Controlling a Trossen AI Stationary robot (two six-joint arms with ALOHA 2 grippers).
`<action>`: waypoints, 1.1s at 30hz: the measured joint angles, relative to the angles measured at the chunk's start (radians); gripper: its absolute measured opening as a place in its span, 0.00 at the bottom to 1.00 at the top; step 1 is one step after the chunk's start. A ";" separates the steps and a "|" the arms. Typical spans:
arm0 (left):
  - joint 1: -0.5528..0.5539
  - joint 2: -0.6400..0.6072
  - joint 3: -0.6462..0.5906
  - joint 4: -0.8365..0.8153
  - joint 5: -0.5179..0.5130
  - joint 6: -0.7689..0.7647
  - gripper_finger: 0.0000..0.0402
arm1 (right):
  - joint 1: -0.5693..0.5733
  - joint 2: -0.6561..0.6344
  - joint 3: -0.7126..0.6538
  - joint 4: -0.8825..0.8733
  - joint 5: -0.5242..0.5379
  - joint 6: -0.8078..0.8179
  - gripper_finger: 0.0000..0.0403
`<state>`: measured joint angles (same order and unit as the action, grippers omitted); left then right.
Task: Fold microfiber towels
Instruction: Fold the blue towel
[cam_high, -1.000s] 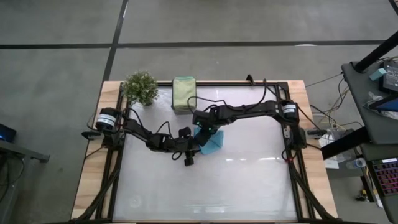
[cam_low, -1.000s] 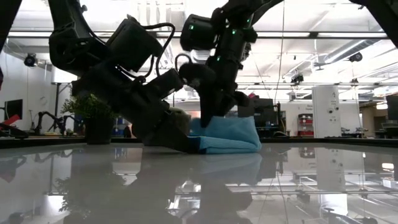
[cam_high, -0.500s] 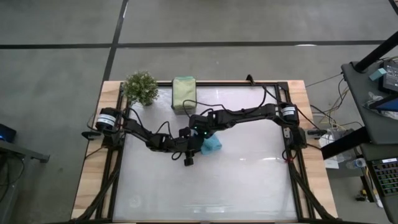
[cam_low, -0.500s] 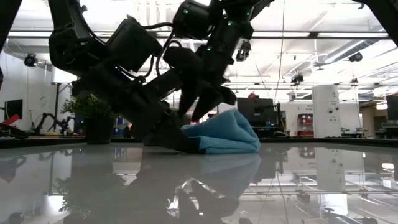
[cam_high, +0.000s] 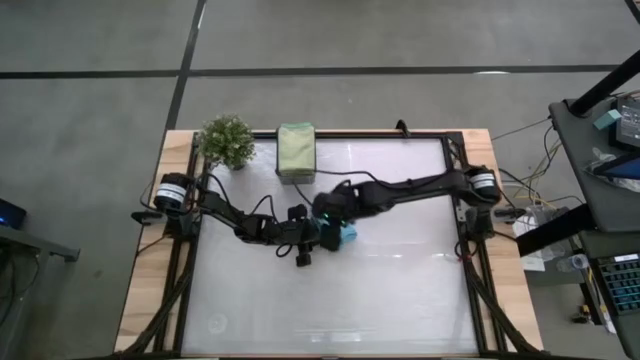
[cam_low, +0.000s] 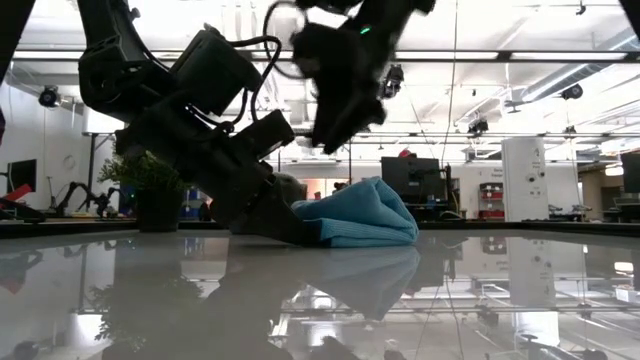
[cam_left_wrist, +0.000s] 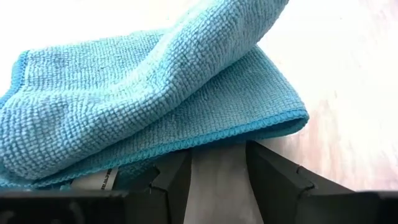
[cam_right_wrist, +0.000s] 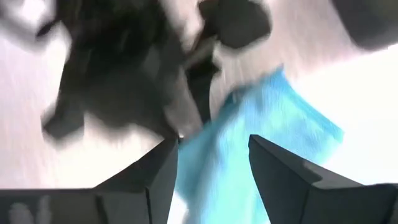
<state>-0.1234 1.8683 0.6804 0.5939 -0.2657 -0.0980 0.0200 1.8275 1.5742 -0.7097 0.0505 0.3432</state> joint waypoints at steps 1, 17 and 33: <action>0.000 0.000 0.000 0.000 0.000 0.000 0.34 | 0.015 -0.015 -0.012 -0.023 0.021 -0.022 0.47; 0.000 0.000 0.000 0.000 0.000 -0.003 0.34 | 0.124 -0.163 -0.434 0.290 0.136 -0.071 0.40; 0.000 0.000 -0.001 0.000 0.000 0.000 0.34 | 0.126 -0.163 -0.533 0.521 0.130 -0.052 0.03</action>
<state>-0.1236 1.8683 0.6796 0.5941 -0.2661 -0.0978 0.1463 1.6642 1.0416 -0.1884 0.1810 0.2909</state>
